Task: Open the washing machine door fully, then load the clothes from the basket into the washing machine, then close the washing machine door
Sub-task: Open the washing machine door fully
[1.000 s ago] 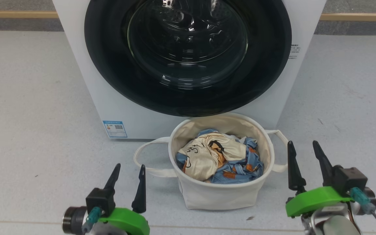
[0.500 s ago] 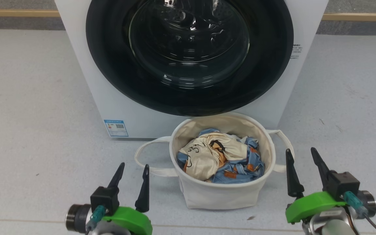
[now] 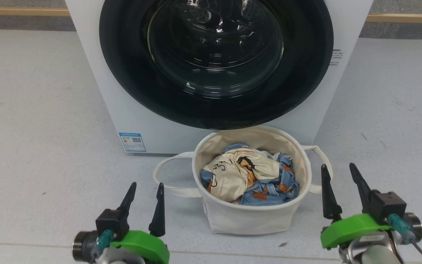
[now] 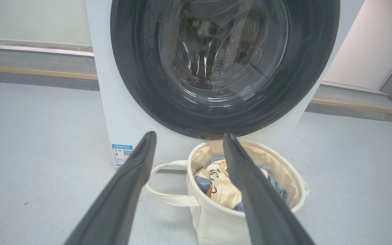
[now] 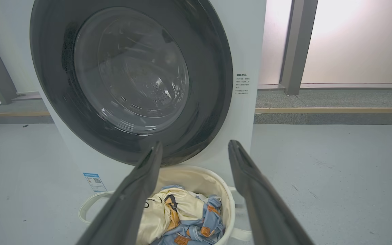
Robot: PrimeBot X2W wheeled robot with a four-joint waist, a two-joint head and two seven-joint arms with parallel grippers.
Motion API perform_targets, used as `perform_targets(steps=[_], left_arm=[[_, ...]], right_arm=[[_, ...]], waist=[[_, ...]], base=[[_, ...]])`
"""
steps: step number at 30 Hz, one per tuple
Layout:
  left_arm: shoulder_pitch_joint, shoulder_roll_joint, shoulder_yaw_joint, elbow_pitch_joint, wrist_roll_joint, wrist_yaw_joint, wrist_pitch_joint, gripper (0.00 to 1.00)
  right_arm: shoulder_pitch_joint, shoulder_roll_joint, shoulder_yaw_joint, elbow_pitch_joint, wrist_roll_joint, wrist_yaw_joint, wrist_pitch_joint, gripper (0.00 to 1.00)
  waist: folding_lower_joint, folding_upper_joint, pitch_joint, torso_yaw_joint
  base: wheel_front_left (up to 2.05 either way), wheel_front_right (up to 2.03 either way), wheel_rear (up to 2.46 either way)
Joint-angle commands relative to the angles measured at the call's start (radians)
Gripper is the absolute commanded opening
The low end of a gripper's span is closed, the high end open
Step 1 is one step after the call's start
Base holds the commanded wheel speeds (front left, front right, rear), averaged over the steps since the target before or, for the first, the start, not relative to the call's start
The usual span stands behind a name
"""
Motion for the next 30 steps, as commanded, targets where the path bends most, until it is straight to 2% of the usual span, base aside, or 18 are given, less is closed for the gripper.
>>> perform_targets(steps=[1, 11, 20, 30], left_arm=[[-0.044, 0.004, 0.036, -0.027, -0.010, 0.003, -0.013, 1.00], [-0.049, 0.004, 0.029, -0.004, -0.073, -0.027, -0.013, 1.00], [-0.055, 0.004, 0.009, 0.007, -0.034, -0.041, -0.013, 1.00], [-0.058, 0.004, -0.014, 0.037, -0.016, -0.042, -0.013, 1.00]], right_arm=[[-0.033, -0.002, 0.024, -0.036, 0.004, 0.000, -0.013, 1.00], [-0.029, -0.002, 0.024, -0.027, 0.005, 0.000, -0.013, 1.00], [-0.036, -0.002, 0.024, -0.021, 0.008, 0.000, -0.013, 1.00], [-0.034, -0.002, 0.026, -0.019, 0.007, 0.000, -0.013, 1.00]], waist=[[0.0000, 0.0000, 0.000, 0.000], [0.0000, 0.0000, -0.002, 0.001], [0.0000, 0.0000, 0.001, -0.001], [0.0000, 0.0000, 0.001, -0.001]], base=[[0.00, 0.00, 0.00], [0.00, 0.00, 0.00], [0.10, 0.01, -0.11], [0.80, 0.56, -1.36]])
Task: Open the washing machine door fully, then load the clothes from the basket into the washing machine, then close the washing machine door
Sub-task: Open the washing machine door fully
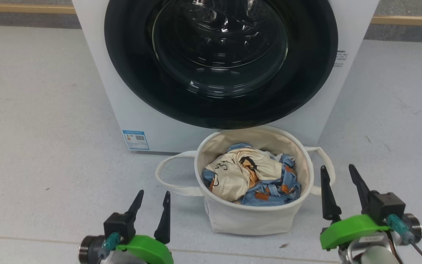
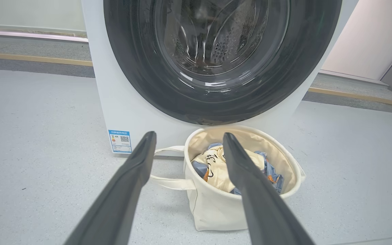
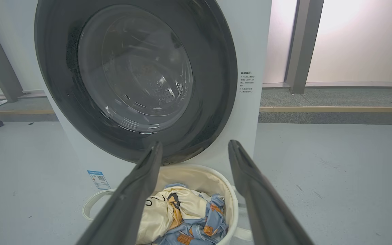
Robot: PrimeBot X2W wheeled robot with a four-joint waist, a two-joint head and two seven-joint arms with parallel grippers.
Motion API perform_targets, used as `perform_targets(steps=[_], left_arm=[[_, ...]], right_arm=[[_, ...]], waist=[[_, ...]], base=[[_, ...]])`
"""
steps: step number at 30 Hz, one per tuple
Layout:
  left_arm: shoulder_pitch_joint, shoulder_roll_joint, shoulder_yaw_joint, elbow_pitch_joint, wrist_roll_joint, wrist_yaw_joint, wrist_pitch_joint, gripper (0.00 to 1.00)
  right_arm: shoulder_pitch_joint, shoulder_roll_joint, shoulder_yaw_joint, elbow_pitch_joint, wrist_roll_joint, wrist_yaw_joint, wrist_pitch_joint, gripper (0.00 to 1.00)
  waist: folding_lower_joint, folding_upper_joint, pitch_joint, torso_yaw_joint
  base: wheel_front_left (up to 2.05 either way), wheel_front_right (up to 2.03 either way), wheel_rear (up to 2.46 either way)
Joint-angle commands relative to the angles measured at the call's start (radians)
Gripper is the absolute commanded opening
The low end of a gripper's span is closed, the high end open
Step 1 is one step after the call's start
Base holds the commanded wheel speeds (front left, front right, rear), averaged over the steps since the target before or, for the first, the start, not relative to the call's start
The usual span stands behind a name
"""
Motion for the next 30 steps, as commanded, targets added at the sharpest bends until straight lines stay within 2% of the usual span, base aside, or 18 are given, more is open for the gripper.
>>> perform_targets(steps=[1, 16, 20, 30], left_arm=[[-0.048, 0.004, 0.027, -0.021, 0.013, 0.000, -0.013, 1.00], [-0.046, 0.004, 0.024, -0.002, 0.037, 0.016, -0.013, 1.00], [-0.046, 0.004, 0.039, -0.043, 0.026, 0.015, -0.013, 1.00], [-0.028, 0.004, 0.040, -0.096, 0.055, -0.001, -0.013, 1.00]], right_arm=[[-0.034, -0.002, 0.024, -0.026, 0.004, 0.000, -0.013, 1.00], [-0.033, -0.002, 0.027, -0.023, 0.005, 0.000, -0.013, 1.00], [-0.034, -0.002, 0.027, -0.023, 0.004, 0.000, -0.013, 1.00], [-0.036, -0.002, 0.021, -0.022, 0.004, 0.000, -0.013, 1.00]], waist=[[0.0000, 0.0000, 0.000, 0.001], [0.0000, 0.0000, 0.001, 0.005], [0.0000, 0.0000, 0.002, 0.008], [0.0000, 0.0000, 0.003, 0.009]], base=[[1.22, 1.00, -2.22], [1.17, 1.28, -2.45], [1.06, 1.25, -2.31], [0.62, 0.62, -1.25]])
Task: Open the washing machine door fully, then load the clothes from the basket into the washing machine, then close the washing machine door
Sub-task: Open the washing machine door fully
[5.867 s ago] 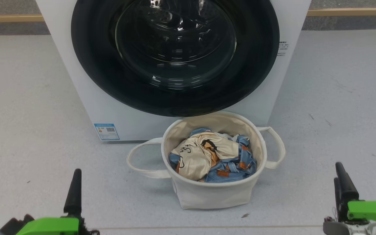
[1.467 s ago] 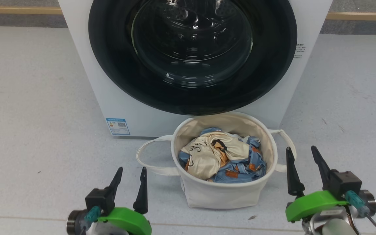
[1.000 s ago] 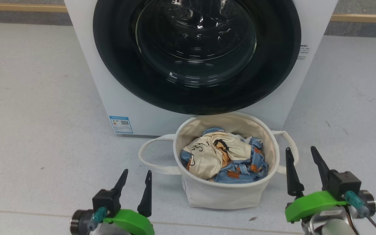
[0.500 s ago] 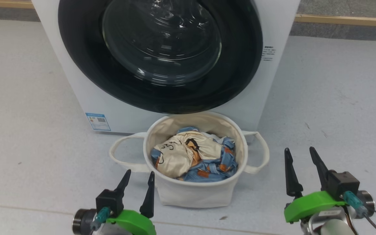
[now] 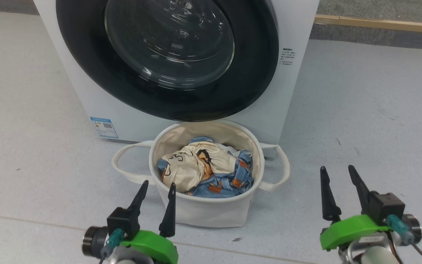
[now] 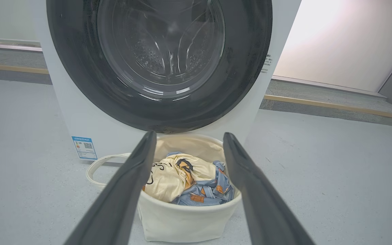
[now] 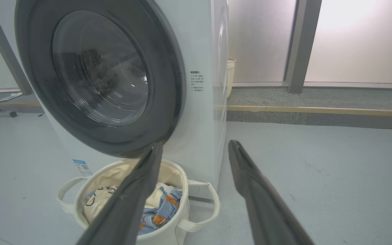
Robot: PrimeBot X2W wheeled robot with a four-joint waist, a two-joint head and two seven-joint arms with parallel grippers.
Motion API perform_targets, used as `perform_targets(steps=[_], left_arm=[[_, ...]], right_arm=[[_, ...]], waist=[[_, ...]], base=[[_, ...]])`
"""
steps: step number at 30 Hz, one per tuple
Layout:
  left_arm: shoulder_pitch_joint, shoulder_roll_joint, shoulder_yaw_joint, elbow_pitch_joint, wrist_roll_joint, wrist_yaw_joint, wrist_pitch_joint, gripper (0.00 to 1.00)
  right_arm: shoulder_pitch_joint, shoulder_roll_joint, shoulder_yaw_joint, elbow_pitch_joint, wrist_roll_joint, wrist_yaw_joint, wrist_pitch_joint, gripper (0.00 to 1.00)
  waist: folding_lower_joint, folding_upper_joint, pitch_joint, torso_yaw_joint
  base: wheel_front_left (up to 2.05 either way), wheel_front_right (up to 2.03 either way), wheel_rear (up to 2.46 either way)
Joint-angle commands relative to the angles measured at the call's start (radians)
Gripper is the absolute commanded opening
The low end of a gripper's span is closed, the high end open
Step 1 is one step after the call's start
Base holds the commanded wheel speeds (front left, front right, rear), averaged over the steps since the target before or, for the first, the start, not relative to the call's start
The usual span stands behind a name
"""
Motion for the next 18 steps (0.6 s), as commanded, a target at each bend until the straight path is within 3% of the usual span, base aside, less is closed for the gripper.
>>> perform_targets(steps=[1, 18], left_arm=[[-0.028, 0.011, 0.036, -0.038, 0.012, -0.002, -0.012, 1.00], [-0.033, 0.011, 0.037, -0.043, 0.027, -0.018, -0.012, 1.00]], right_arm=[[-0.035, -0.003, 0.018, -0.029, 0.010, 0.000, -0.012, 1.00], [-0.041, -0.003, -0.010, -0.047, 0.044, 0.000, -0.012, 1.00]], waist=[[0.0000, 0.0000, 0.001, -0.001], [0.0000, 0.0000, 0.018, -0.005]], base=[[0.19, 0.19, -0.38], [0.01, 0.01, -0.02]])
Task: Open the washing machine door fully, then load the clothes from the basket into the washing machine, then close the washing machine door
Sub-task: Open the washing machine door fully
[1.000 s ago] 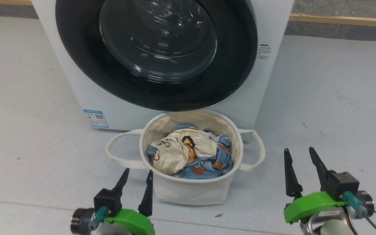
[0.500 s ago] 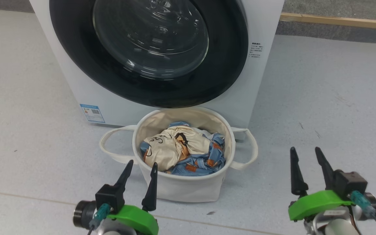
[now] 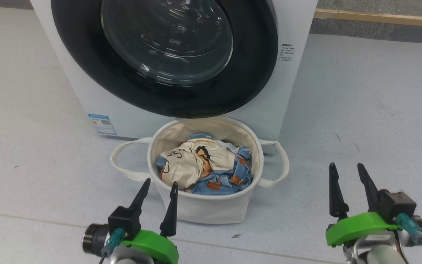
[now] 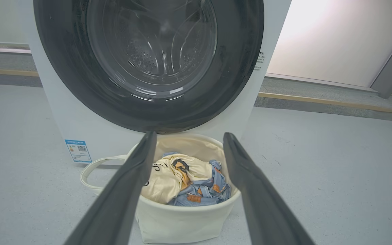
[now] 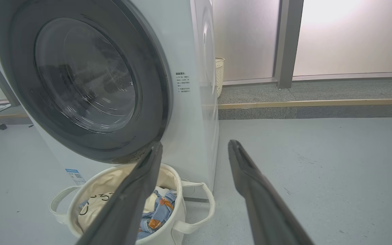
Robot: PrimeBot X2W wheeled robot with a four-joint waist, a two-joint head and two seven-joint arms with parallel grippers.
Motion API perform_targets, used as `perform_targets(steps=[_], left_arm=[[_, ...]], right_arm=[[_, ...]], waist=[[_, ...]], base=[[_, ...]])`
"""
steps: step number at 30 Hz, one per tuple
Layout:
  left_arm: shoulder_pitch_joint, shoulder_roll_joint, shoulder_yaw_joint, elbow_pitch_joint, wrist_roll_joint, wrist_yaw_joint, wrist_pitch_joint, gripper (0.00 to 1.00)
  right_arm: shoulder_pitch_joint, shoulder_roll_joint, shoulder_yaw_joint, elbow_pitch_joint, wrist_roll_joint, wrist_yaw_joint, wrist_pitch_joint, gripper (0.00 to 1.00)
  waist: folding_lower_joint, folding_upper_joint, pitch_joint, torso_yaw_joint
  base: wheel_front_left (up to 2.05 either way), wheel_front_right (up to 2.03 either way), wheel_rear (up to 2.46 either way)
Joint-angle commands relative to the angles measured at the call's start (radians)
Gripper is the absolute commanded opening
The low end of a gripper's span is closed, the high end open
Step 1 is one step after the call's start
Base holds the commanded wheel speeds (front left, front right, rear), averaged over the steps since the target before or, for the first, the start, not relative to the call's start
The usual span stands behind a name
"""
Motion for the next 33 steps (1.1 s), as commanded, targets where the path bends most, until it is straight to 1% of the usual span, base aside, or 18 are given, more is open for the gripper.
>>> perform_targets(steps=[1, 2, 3, 6, 10, 11, 15, 19, 20, 22, 24, 27, 28, 33], left_arm=[[-0.034, 0.011, 0.033, -0.028, 0.006, -0.001, -0.012, 1.00], [-0.035, 0.011, 0.031, -0.028, 0.007, -0.001, -0.012, 1.00], [-0.037, 0.011, 0.029, -0.028, 0.007, 0.000, -0.012, 1.00], [-0.041, 0.011, 0.026, -0.029, 0.007, 0.001, -0.012, 1.00], [-0.050, 0.011, 0.023, -0.031, 0.005, -0.003, -0.012, 1.00], [-0.050, 0.011, 0.023, -0.031, 0.005, -0.003, -0.012, 1.00], [-0.064, 0.011, 0.023, -0.036, 0.010, -0.007, -0.012, 1.00], [-0.087, 0.011, 0.022, -0.041, 0.017, -0.011, -0.012, 1.00], [-0.094, 0.011, 0.020, -0.043, 0.018, -0.011, -0.012, 1.00], [-0.109, 0.011, 0.014, -0.045, 0.016, -0.013, -0.012, 1.00], [-0.124, 0.011, 0.008, -0.054, 0.008, -0.012, -0.012, 1.00], [-0.144, 0.011, 0.004, -0.063, 0.002, -0.008, -0.012, 1.00], [-0.156, 0.011, 0.005, -0.062, -0.001, -0.008, -0.012, 1.00], [-0.184, 0.011, 0.016, -0.063, -0.003, -0.006, -0.012, 1.00]], right_arm=[[-0.043, -0.004, 0.024, -0.035, 0.006, 0.000, -0.012, 1.00], [-0.046, -0.004, 0.031, -0.044, 0.011, 0.000, -0.012, 0.61], [-0.046, -0.004, 0.038, -0.046, 0.031, 0.000, -0.012, 0.00], [-0.054, -0.004, 0.043, -0.057, 0.097, 0.000, -0.012, 0.00], [-0.085, -0.004, 0.024, -0.029, 0.271, 0.000, -0.012, 0.00], [-0.085, -0.004, 0.024, -0.029, 0.271, 0.000, -0.012, 0.00], [-0.158, -0.004, 0.019, 0.037, 0.498, 0.000, -0.012, 0.00], [-0.266, -0.004, 0.016, 0.105, 0.654, 0.000, -0.009, 0.00], [-0.294, -0.004, 0.017, 0.119, 0.693, 0.000, 0.007, 0.00], [-0.351, -0.004, 0.018, 0.133, 0.825, 0.000, 0.093, 0.00], [-0.406, -0.026, -0.008, 0.136, 0.922, 0.000, 0.159, 0.00], [-0.495, -0.073, -0.037, 0.144, 1.001, 0.000, 0.227, 0.00], [-0.555, -0.096, -0.049, 0.147, 1.045, 0.000, 0.267, 0.00], [-0.677, -0.129, -0.069, 0.175, 1.139, 0.000, 0.362, 0.00]], waist=[[0.0000, 0.0000, 0.003, 0.000], [0.0000, 0.0000, 0.006, 0.000], [0.0000, 0.0000, 0.008, 0.000], [0.0000, 0.0000, 0.021, -0.001], [0.0000, 0.0000, 0.046, 0.000], [0.0000, 0.0000, 0.046, 0.000], [0.0000, 0.0000, 0.085, 0.004], [0.0000, 0.0000, 0.140, 0.013], [0.0000, 0.0000, 0.155, 0.017], [0.0000, 0.0000, 0.185, 0.029], [0.0000, 0.0000, 0.216, 0.041], [0.0000, 0.0000, 0.269, 0.058], [0.0000, 0.0000, 0.301, 0.069], [0.0000, 0.0000, 0.361, 0.093]], base=[[0.00, 0.00, 0.00], [0.00, 0.00, 0.00], [0.00, 0.00, 0.00], [0.00, 0.00, 0.00], [0.00, 0.00, 0.00], [0.00, 0.00, 0.00], [0.00, 0.00, 0.00], [0.00, 0.00, 0.00], [0.00, 0.00, 0.00], [0.00, 0.00, 0.00], [0.00, 0.00, 0.00], [0.00, 0.00, 0.00], [0.00, 0.00, 0.00], [0.00, 0.00, 0.00]])
